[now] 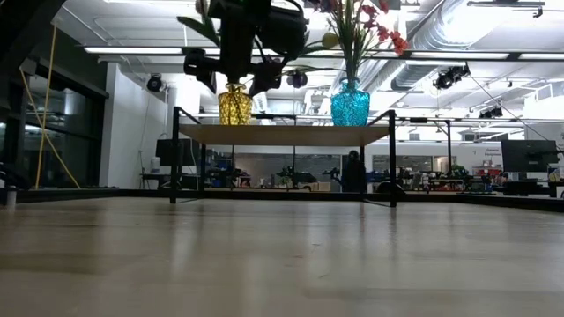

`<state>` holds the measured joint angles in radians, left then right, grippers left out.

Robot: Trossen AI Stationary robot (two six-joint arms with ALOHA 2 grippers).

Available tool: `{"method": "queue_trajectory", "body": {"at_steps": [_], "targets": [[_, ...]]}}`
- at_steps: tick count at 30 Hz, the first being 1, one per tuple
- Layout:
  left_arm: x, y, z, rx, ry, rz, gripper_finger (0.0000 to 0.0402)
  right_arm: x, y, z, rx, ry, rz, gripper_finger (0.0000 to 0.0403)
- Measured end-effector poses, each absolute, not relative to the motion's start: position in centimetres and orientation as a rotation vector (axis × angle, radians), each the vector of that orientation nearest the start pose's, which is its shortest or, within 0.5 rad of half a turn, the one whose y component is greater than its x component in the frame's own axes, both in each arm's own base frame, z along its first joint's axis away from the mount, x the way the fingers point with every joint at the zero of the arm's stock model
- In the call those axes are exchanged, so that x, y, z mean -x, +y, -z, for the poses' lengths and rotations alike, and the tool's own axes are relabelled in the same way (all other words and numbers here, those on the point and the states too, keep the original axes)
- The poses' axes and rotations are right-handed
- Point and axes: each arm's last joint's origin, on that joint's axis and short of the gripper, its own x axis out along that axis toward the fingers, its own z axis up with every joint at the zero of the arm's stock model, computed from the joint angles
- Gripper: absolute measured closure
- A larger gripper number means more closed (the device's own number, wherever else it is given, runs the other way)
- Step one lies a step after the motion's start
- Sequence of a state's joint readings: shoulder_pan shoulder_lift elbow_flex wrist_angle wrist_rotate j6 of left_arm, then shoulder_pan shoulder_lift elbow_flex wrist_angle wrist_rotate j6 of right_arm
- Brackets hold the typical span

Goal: Pick and place flowers into a vace then onto a shelf
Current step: Put the yellow vase with flowers on the shelf

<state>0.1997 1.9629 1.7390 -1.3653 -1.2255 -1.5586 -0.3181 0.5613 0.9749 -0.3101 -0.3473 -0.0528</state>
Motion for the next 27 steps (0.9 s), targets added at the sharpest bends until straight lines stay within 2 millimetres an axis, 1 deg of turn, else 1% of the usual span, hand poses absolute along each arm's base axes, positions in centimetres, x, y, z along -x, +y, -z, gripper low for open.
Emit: {"method": "queue_trajectory", "body": {"at_steps": [13,22,27], "targets": [[-35.89,10.04,-27.40,0.283,0.277,-1.751,0.0021,-8.97,-1.92,-40.72,0.087,-0.099,-0.026,0.0130],[-36.01,9.13,-27.43,0.238,0.284,-1.730,0.0021,-8.97,-1.92,-40.73,0.086,-0.099,-0.026,0.0130],[-35.92,9.16,-27.44,0.226,0.288,-1.734,0.0021,-8.97,-1.92,-40.73,0.086,-0.099,-0.026,0.0130]]}}
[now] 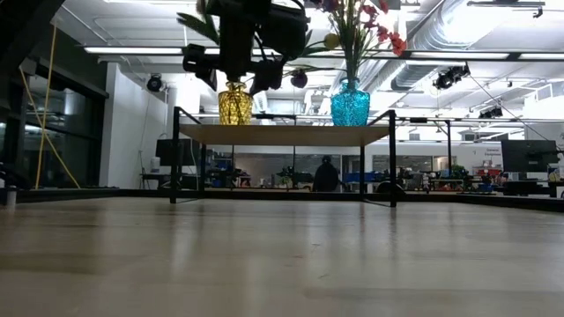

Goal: Pick and place flowers into a vace then onto a shelf
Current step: Put the yellow vase with flowers on the shelf

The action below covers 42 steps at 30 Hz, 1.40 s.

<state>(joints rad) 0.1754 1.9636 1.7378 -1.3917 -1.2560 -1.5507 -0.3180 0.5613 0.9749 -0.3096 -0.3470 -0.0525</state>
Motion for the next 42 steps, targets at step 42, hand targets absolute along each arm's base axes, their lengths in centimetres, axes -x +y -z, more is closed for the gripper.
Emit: {"method": "queue_trajectory", "body": {"at_steps": [42], "targets": [[-35.93,9.16,-27.46,0.239,0.294,-1.732,0.0009,-8.97,-1.92,-40.73,0.083,-0.099,-0.026,0.0130]]}}
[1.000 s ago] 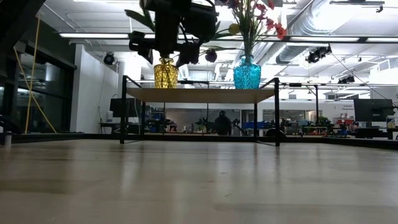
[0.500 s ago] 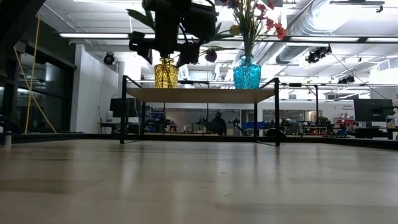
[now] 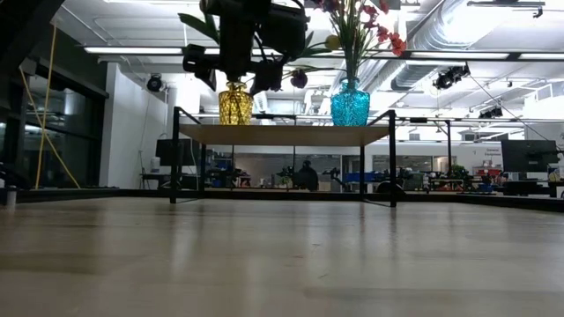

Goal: Pick and place flowers into a vace then onto a shelf
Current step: Put the yellow vase with flowers on the shelf

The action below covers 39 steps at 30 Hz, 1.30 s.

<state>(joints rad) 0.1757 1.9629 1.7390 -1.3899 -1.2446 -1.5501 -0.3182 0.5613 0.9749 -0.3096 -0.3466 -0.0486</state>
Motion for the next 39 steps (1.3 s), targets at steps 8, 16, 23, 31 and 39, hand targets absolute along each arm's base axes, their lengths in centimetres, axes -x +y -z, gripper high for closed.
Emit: {"method": "queue_trajectory", "body": {"at_steps": [8,16,23,31,39], "targets": [[-35.93,9.12,-27.46,0.242,0.296,-1.731,0.0008,-8.97,-1.92,-40.73,0.083,-0.099,-0.026,0.0130],[-35.89,9.11,-27.47,0.232,0.307,-1.730,0.0007,-8.97,-1.92,-40.73,0.084,-0.099,-0.026,0.0130],[-35.95,8.88,-27.50,0.220,0.333,-1.718,0.0011,-8.97,-1.92,-40.72,0.086,-0.099,-0.026,0.0130],[-35.97,8.68,-27.51,0.213,0.335,-1.713,0.0011,-8.98,-1.92,-40.72,0.078,-0.098,-0.026,0.0130],[-35.90,8.67,-27.51,0.205,0.341,-1.714,0.0011,-8.98,-1.92,-40.72,0.076,-0.098,-0.026,0.0130]]}}
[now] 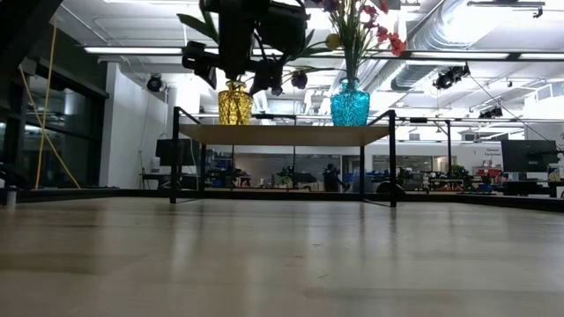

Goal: Pick and place flowers into a vace then onto a shelf
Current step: Put the yellow vase with flowers on the shelf

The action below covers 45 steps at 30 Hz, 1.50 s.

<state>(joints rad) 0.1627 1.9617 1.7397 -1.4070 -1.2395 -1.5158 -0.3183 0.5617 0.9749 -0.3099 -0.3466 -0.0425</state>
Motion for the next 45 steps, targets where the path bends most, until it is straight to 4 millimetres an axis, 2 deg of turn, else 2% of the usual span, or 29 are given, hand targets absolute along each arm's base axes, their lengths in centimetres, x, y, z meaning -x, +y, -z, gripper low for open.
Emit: {"method": "queue_trajectory", "body": {"at_steps": [45], "targets": [[-35.84,8.70,-27.56,0.152,0.319,-1.720,0.0011,-8.98,-1.92,-40.72,0.076,-0.098,-0.027,0.0130]]}}
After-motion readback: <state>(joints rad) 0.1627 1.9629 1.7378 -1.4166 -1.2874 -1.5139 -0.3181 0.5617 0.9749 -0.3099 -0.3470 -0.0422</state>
